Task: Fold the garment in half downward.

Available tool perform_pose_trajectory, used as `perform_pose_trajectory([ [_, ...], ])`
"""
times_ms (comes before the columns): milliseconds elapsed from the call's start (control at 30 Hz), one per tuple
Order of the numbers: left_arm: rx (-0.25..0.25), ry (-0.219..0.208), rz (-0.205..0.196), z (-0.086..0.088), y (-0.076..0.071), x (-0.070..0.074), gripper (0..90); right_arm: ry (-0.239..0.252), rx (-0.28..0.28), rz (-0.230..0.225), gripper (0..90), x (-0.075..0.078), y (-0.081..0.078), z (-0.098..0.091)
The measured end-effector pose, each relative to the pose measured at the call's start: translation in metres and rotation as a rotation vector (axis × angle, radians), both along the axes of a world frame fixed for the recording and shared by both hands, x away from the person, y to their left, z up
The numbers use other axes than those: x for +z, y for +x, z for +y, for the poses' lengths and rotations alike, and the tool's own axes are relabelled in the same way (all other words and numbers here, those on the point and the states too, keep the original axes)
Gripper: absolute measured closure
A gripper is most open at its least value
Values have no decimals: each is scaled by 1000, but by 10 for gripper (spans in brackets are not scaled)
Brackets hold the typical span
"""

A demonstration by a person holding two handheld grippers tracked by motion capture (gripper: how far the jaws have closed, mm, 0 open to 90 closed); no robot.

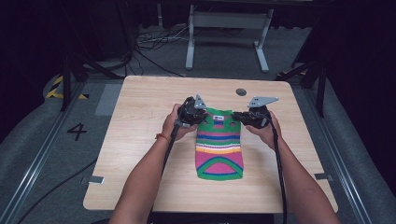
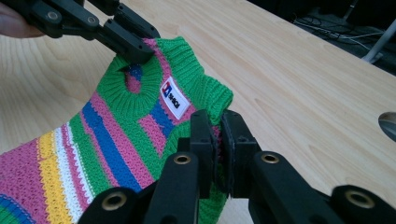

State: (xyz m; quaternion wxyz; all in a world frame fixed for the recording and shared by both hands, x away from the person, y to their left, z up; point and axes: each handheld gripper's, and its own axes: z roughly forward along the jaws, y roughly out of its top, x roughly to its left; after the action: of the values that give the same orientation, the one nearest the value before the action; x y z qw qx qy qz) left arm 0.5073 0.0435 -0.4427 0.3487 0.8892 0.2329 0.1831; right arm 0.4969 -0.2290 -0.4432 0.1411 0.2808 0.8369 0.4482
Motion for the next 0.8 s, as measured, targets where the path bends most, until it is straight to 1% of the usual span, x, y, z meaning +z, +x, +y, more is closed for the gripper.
perform_pose_trajectory([
  [67,8,1,-2,0,1,1,805,-1,-4,-5,844,1,2,1],
  [100,9,-3,-11,0,1,2,808,0,-6,-11,844,2,4,1],
  [167,13,-12,-13,0,0,3,809,6,-2,-19,844,4,5,2],
  [200,7,-11,-14,2,-2,4,809,10,4,-21,844,5,4,2],
  [233,2,-13,-27,3,-5,4,809,14,14,-23,844,6,2,2],
  [267,2,-13,-27,3,-5,4,809,15,22,-25,843,7,-1,1],
  [300,-5,-10,-27,4,-8,5,809,15,22,-25,843,7,-1,1],
  [333,-22,3,-43,6,-15,6,809,23,46,-23,843,8,-6,0],
  [367,-22,3,-43,6,-15,6,809,20,53,-22,843,8,-9,0],
  [400,-41,3,-44,10,-23,7,809,19,62,-22,843,8,-12,-1],
  [433,-41,3,-44,10,-23,7,809,19,62,-22,843,8,-12,-1],
  [467,-50,2,-47,11,-26,7,809,17,81,-25,842,8,-19,-2],
  [500,-60,2,-56,12,-29,8,809,17,81,-25,842,8,-19,-2],
  [567,-79,6,-57,14,-36,9,810,24,106,-20,842,6,-25,-3],
  [600,-96,1,-64,15,-44,9,809,13,120,-21,839,6,-30,-3],
  [633,-110,4,-66,15,-46,10,808,11,130,-19,839,6,-33,-4],
  [667,-110,4,-66,15,-46,10,808,11,130,-19,839,6,-33,-4],
  [733,-134,17,-82,15,-56,9,807,8,142,-21,837,5,-37,-4],
  [800,-147,17,-80,17,-63,7,804,4,157,-16,837,4,-42,-5],
])
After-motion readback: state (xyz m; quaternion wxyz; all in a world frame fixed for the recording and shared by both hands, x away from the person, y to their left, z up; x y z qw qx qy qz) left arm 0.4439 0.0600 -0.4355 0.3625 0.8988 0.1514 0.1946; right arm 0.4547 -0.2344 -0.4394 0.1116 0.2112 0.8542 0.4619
